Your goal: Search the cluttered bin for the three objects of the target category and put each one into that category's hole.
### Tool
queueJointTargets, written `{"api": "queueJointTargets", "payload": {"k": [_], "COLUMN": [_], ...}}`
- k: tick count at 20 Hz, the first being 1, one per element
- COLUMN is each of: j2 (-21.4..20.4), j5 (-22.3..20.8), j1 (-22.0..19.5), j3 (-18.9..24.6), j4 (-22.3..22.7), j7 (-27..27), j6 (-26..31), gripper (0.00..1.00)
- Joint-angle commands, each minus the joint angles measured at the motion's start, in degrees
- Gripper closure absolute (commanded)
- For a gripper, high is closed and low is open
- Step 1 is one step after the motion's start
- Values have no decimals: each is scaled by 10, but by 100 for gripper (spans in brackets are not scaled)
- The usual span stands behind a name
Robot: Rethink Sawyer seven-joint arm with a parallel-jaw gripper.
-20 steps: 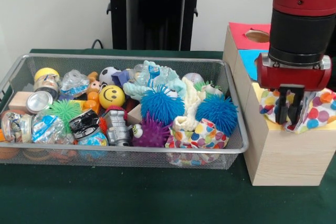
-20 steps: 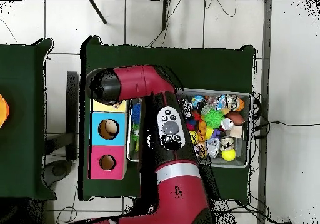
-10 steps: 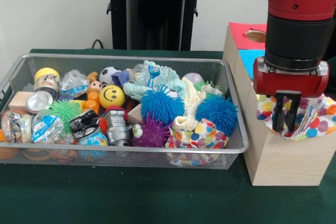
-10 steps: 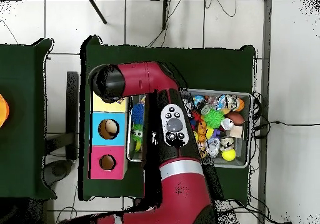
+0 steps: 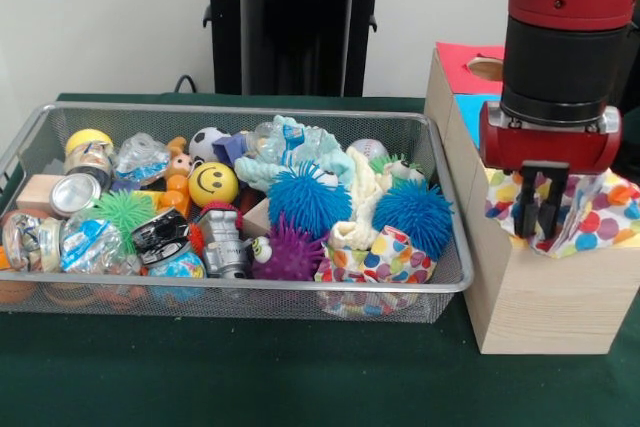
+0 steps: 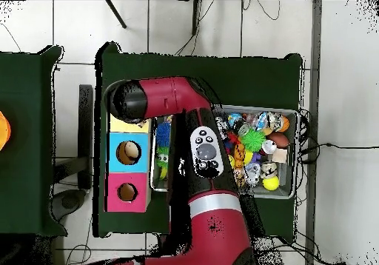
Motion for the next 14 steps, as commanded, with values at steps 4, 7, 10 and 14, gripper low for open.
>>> {"api": "queueJointTargets", "payload": {"k": [4,7,10,14], "j2": [-43,-55,-52,-35], "j5": [-16,-14,-15,-13], "j1": [-13,-15,-11,20], "j3": [-2,-1,1,-8], "j4": [149,166,172,167], "j7": [20,21,28,68], "j6": [-30,-32,-41,-60], "gripper": [100,100,100,100]}}
